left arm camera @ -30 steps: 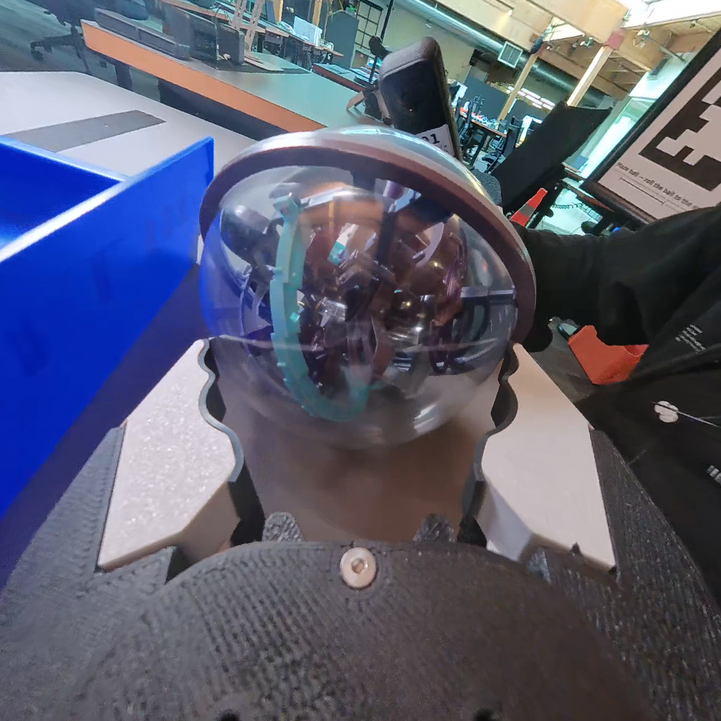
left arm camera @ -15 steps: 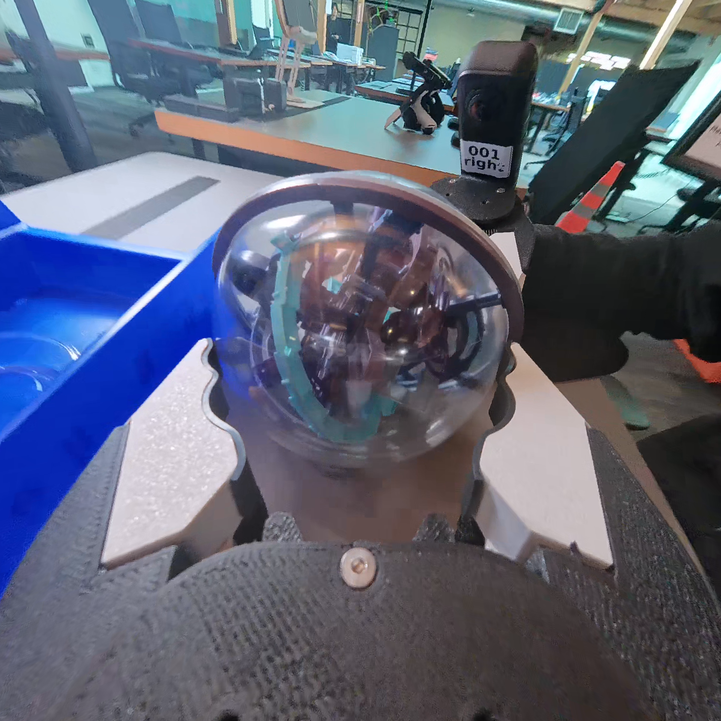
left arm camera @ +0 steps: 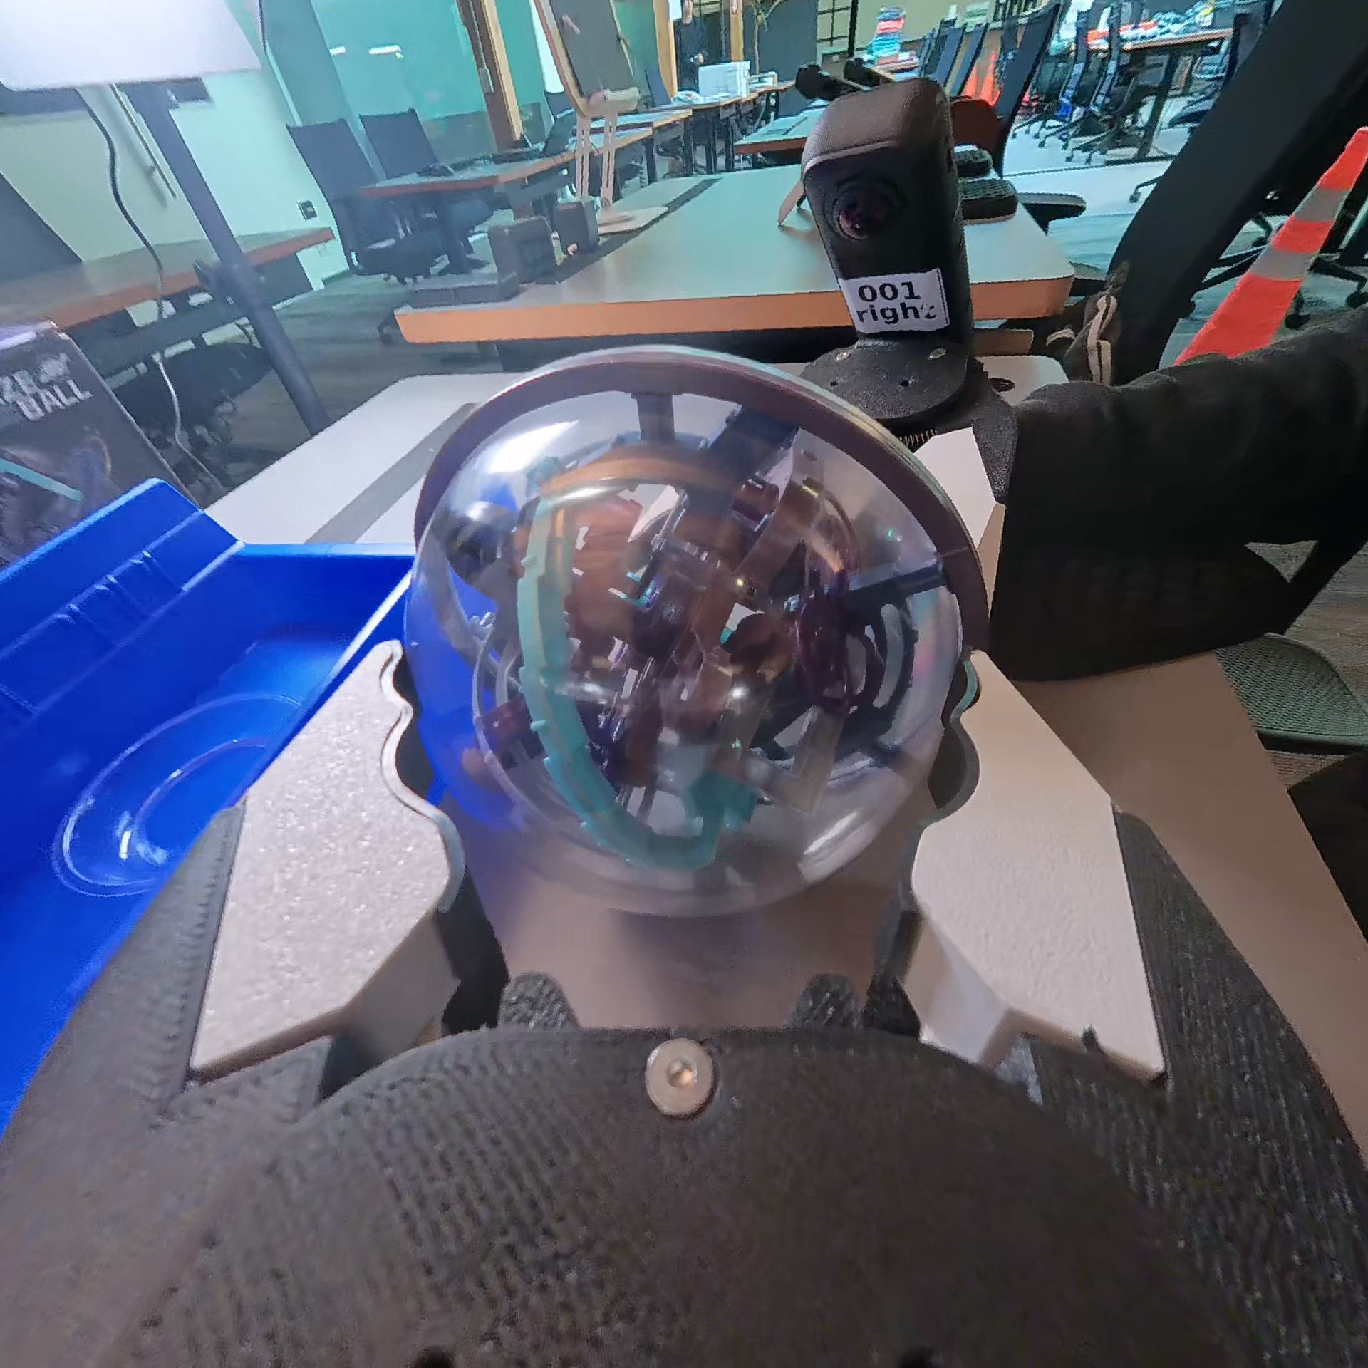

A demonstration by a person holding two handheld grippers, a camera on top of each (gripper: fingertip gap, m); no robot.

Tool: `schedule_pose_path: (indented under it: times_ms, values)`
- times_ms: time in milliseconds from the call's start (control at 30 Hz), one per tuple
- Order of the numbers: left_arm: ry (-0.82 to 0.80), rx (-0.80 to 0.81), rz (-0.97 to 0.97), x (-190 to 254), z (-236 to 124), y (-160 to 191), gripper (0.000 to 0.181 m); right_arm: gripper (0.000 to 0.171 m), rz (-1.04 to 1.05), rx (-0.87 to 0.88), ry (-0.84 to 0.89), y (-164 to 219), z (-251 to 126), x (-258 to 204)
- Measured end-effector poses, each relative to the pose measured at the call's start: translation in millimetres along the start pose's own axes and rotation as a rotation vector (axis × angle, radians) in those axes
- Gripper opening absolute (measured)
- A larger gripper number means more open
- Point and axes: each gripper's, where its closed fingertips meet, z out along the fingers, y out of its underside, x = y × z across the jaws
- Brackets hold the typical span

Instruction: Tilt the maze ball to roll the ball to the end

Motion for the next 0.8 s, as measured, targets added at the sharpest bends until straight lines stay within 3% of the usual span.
schedule_pose_path:
  times_ms: [33,333,800]
  values:
    - [-0.007,0.007,0.016,0.7,-2.4,-3.4,0.138,0.145,-0.006,0.016,-0.003,-3.6,0.6,-1.8]
    - [-0.044,0.069,0.088,6.7,-15.1,-32.5,0.137,0.146,-0.034,0.093,-0.036,-30.6,-2.6,-13.4]
    - [-0.004,0.046,-0.235,12.0,-16.3,-26.4,0.138,0.145,0.236,-0.055,-0.1,-24.6,-8.7,-30.3]
